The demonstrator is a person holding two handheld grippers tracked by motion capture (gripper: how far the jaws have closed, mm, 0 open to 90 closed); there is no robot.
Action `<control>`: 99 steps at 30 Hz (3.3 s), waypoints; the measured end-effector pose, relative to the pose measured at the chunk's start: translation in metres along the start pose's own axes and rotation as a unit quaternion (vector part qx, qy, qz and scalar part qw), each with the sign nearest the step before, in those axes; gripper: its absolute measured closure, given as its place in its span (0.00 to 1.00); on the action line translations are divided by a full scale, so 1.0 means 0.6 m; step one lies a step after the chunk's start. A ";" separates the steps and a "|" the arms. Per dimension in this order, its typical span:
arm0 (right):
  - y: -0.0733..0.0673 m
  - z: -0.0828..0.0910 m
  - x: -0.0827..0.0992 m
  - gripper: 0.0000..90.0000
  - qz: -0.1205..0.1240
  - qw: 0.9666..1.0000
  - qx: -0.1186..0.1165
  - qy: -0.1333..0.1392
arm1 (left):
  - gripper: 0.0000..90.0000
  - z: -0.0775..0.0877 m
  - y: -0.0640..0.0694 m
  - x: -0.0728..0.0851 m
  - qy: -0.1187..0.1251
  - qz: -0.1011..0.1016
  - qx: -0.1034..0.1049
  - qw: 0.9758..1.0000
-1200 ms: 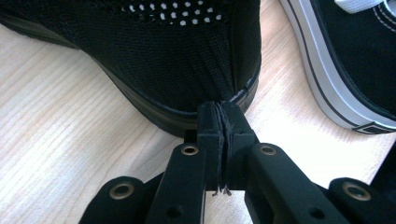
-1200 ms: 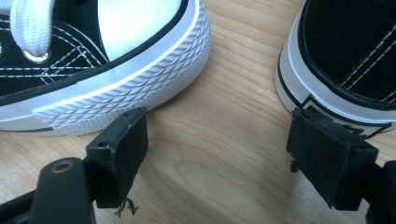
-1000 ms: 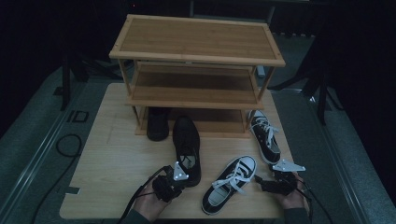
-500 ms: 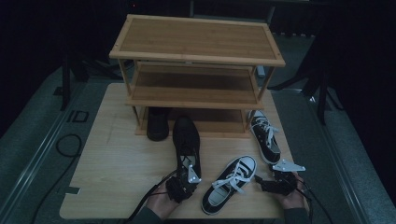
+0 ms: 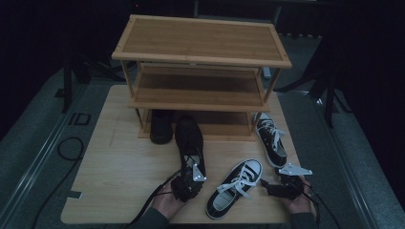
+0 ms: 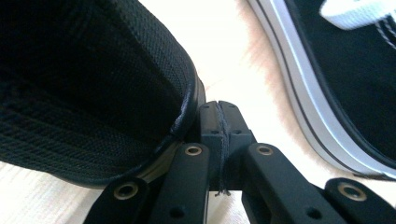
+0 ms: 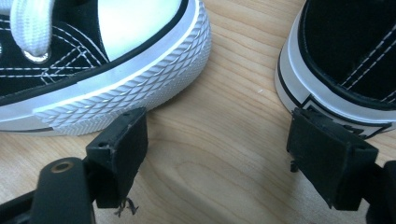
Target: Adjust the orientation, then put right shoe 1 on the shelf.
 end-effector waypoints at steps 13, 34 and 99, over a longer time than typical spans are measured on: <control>0.000 0.000 0.000 0.23 0.000 1.000 0.000 0.000 | 0.99 0.001 -0.032 -0.007 0.000 0.015 -0.015 1.000; 0.000 0.000 0.000 0.23 0.000 1.000 0.000 0.000 | 0.99 0.007 -0.073 -0.021 0.001 0.029 -0.029 0.999; 0.000 0.000 0.000 0.23 0.000 1.000 0.000 0.000 | 0.99 0.033 -0.174 -0.089 0.028 0.072 -0.070 0.995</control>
Point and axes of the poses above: each handheld gripper's, and its own axes: z roughly backward along the jaws, x roughly out of its underside, y roughly to its right, the point moved 8 cm from there along -z, roughly forward along the jaws, and after that the axes turned 8 degrees about x, right-handed, at the moved point
